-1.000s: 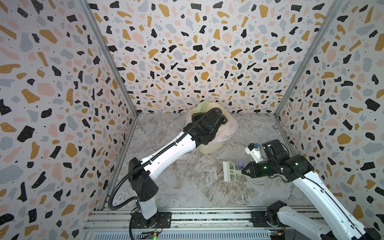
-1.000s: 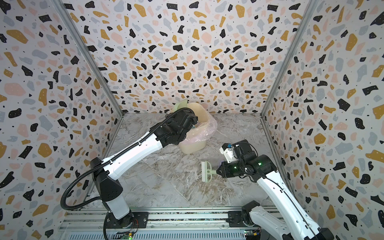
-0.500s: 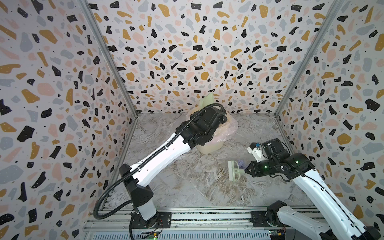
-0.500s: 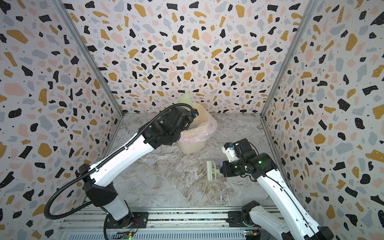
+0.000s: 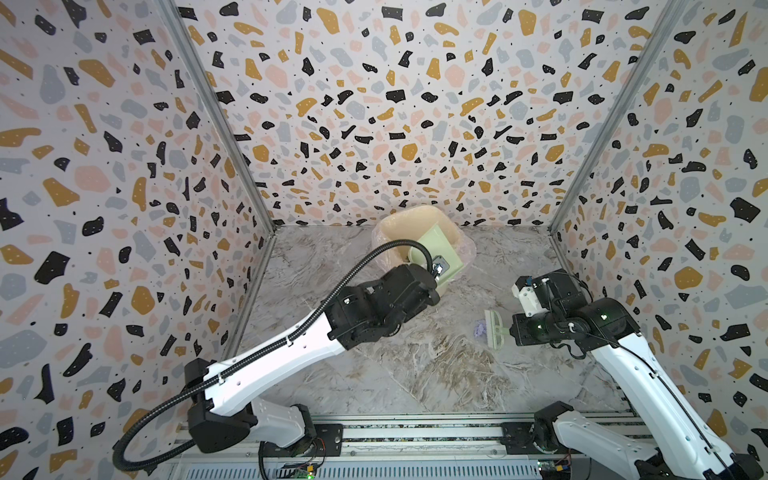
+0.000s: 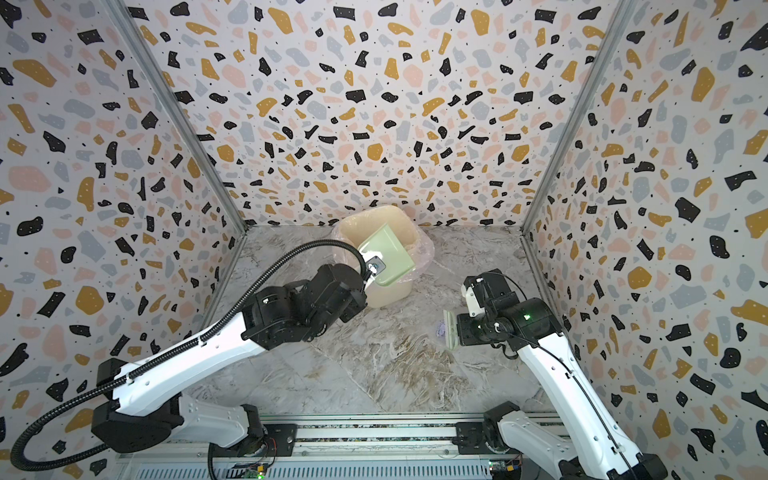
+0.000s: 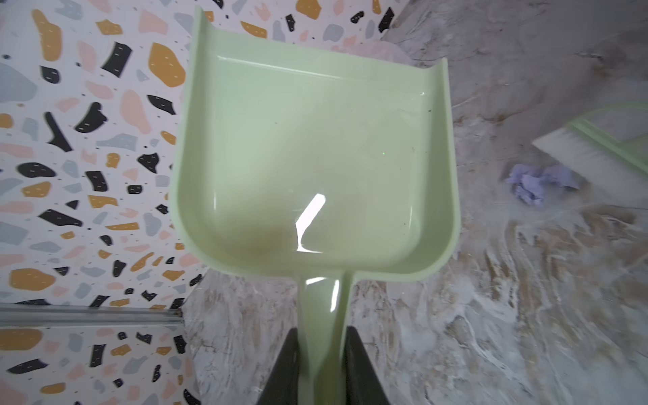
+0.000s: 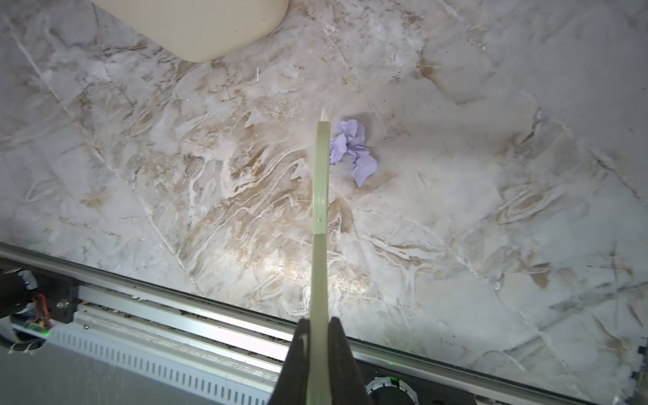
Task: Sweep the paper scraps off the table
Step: 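Lower the empty dustpan beside the last lilac scrap while the right brush approaches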
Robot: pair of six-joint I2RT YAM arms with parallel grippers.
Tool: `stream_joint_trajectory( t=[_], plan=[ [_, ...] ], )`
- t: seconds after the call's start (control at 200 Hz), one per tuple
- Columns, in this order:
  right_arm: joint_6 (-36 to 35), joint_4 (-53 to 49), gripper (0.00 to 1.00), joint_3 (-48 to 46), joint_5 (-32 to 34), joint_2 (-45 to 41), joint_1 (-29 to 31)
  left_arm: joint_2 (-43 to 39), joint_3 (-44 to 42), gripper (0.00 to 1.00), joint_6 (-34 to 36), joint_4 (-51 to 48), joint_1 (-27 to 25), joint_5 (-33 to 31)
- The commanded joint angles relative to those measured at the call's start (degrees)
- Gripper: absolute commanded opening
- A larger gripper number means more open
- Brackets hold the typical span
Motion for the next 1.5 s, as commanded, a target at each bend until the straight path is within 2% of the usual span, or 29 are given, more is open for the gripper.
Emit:
stream_joint_trajectory(
  t=[0.0,0.21,0.43,0.591,0.861,1.081,1.382,1.497],
  plan=[
    [-0.40,-2.00,0.00,2.77,6.44,0.58,-0.26,-3.07,-4.88,0.00,-7.26,4.07,-2.58,7.36],
    [-0.33,-0.92,0.00,3.55,12.39,3.99,-0.75,-6.38,-15.81,0.00,-13.72,9.26,-7.36,16.18],
    [0.44,1.76,0.00,0.75,14.57,7.68,-0.68,-9.03,-26.92,0.00,-19.61,13.11,-8.35,21.87],
    [-0.22,3.33,0.00,0.75,13.62,11.76,-0.41,-9.27,-33.65,0.00,-23.41,15.46,-8.31,24.20],
    [-1.22,7.28,0.00,0.31,12.45,20.12,0.25,-8.39,-39.69,0.00,-26.80,17.61,-8.35,25.65],
    [-1.52,7.16,0.00,1.14,11.95,23.93,6.19,-8.04,-43.50,0.00,-28.83,18.55,-8.26,26.06],
    [0.27,2.02,0.00,5.29,10.02,26.43,16.07,-6.35,-45.93,0.00,-31.04,18.93,-8.00,27.52],
    [1.60,-0.63,0.00,7.98,12.89,26.28,17.36,-6.12,-46.66,0.00,-31.64,19.46,-7.91,27.99]
  ],
)
